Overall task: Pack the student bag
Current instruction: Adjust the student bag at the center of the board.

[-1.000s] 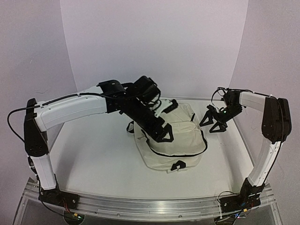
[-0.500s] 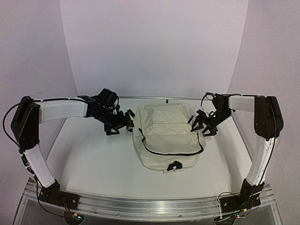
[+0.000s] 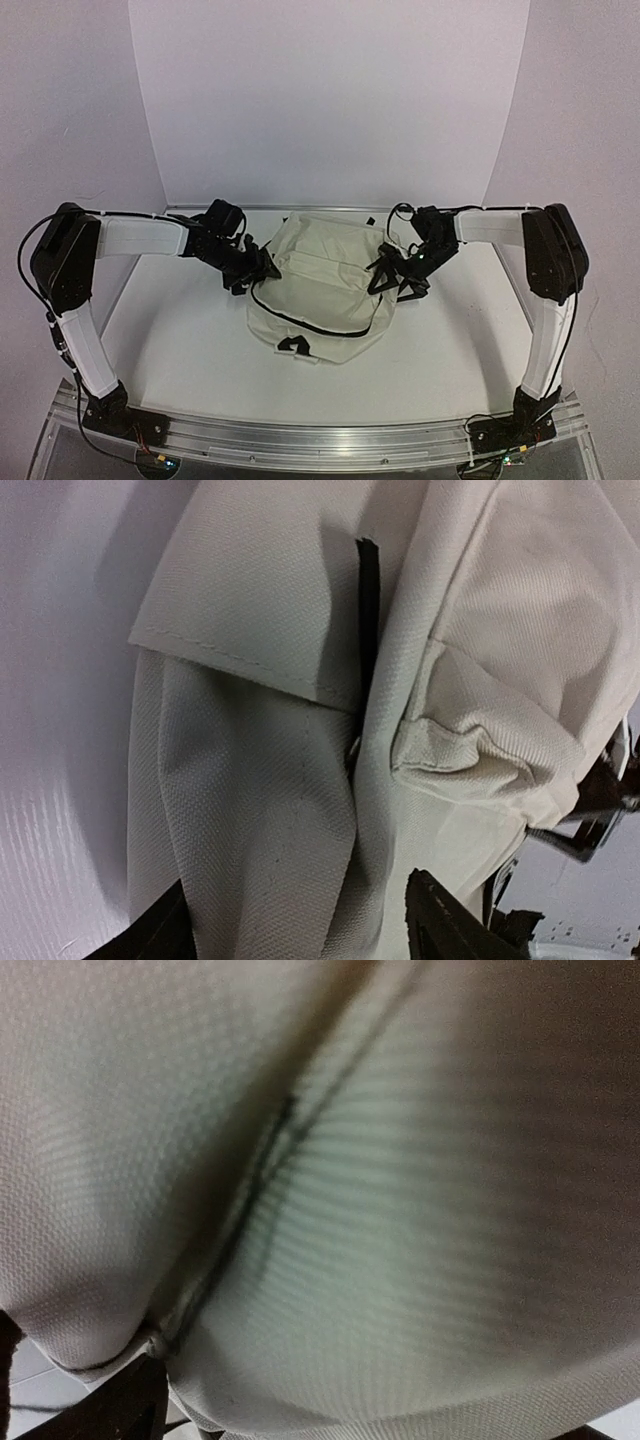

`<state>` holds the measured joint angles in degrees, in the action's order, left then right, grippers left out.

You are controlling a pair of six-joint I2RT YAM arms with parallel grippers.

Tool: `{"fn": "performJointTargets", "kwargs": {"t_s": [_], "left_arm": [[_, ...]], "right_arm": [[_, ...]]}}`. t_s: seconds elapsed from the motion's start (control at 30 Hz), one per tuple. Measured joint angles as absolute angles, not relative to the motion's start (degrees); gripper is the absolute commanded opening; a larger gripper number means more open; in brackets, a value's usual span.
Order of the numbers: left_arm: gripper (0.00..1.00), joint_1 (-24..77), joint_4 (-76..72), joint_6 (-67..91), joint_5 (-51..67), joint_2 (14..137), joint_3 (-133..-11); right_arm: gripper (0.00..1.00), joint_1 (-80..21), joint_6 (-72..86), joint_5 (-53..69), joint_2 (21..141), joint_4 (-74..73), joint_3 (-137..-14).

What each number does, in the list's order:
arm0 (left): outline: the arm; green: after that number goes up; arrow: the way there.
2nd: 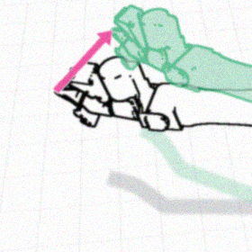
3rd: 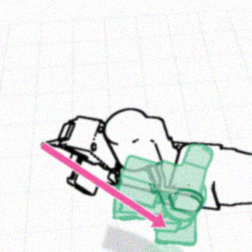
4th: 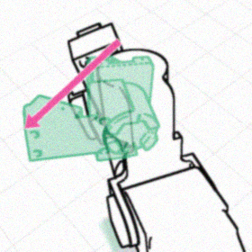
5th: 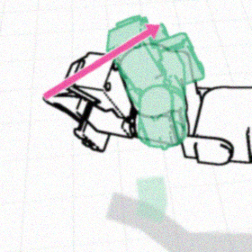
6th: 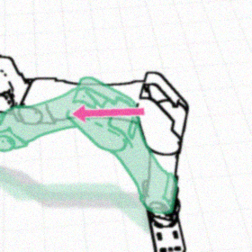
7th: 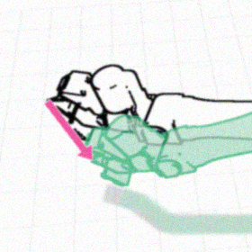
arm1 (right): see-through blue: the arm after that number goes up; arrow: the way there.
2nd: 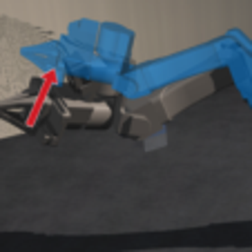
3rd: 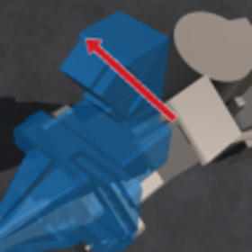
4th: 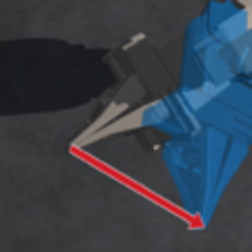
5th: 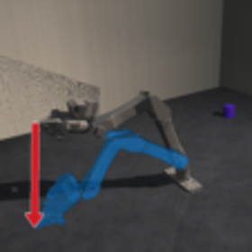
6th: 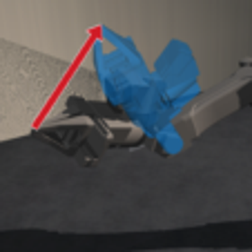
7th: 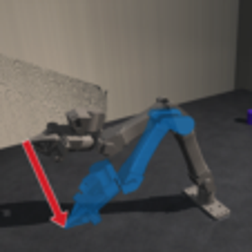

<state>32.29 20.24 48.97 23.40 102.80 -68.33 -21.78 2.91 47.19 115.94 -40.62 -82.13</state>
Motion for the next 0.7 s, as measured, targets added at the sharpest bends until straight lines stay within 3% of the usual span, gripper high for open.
{"fn": "performJointTargets", "kwargs": {"t_s": [0.1, 0.37, 0.43, 0.6, 0.7], "left_arm": [[0.55, 34.47, 20.35, 48.32, 24.72, 102.52, -66.94], [0.56, 41.05, 20.9, 50.54, 26.32, 95.4, -58.91], [0.64, 40.95, 21.53, 50.86, 25.65, 93.71, -58.47], [0.96, 40.35, 23.7, 50.97, 23.24, 91.88, -59.3], [1.0, 39.58, 26.23, 50.43, 21.25, 91.88, -61.7]], "right_arm": [[0.98, -19.61, 2.54, 46.64, 115.91, -40.29, -82.13], [0.98, -17.3, 1.45, 45.46, 114.08, -39.91, -80.62], [0.98, -17.55, 1.33, 46.04, 112.75, -39.56, -78.66], [0.98, -19.19, 1.29, 46.98, 109.21, -40.78, -73.19], [0.98, -19.65, 0.73, 46.14, 108.48, -42.26, -74.63]]}}
